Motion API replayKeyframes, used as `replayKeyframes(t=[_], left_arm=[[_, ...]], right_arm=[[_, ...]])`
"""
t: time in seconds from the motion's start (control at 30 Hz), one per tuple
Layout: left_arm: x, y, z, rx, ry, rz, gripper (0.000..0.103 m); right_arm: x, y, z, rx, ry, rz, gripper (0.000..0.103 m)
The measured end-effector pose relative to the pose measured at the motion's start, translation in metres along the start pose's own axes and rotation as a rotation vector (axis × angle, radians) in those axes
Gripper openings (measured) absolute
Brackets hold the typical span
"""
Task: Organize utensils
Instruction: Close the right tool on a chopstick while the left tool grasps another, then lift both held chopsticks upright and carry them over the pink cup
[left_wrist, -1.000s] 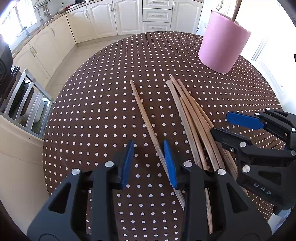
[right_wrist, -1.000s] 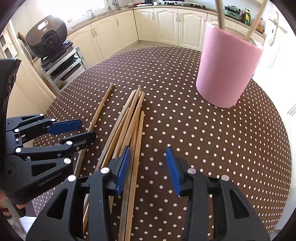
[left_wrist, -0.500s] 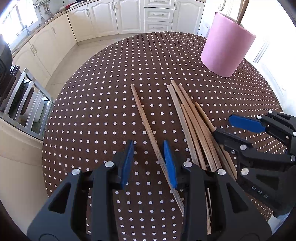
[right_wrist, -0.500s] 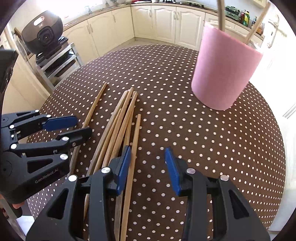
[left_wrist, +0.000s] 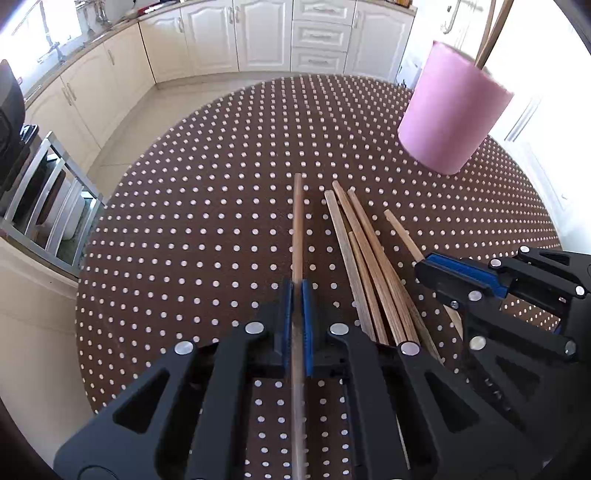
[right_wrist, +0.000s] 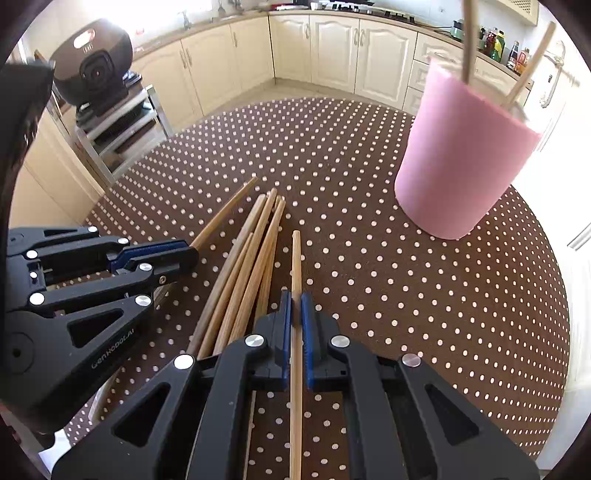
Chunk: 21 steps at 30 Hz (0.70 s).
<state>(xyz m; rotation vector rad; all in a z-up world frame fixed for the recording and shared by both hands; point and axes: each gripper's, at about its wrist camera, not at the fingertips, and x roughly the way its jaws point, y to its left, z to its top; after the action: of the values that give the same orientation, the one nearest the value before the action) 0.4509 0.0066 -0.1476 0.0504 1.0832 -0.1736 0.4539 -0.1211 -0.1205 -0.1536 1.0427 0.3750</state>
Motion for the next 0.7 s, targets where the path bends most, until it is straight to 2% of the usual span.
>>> replayKeyframes(t=[0.17,0.37,0.7], left_arm=[[-0.033,-0.002,-0.005,0.003,-0.057,-0.012,0.006],[-0.093,-0.014,-0.009,0.033,-0.157,-0.026,0.006],[-0.171,-0.033,-0.028,0.069,-0.285,-0.047,0.006]], right_arm=[[-0.029,-0.001,0.0,0.004,-0.057,0.025,0.005],[-0.083,-0.003,-0.003,0.001,-0.162,0.05,0.005],[-0.155,-0.003,-0.015,-0.027,-0.315,0.031,0.004]])
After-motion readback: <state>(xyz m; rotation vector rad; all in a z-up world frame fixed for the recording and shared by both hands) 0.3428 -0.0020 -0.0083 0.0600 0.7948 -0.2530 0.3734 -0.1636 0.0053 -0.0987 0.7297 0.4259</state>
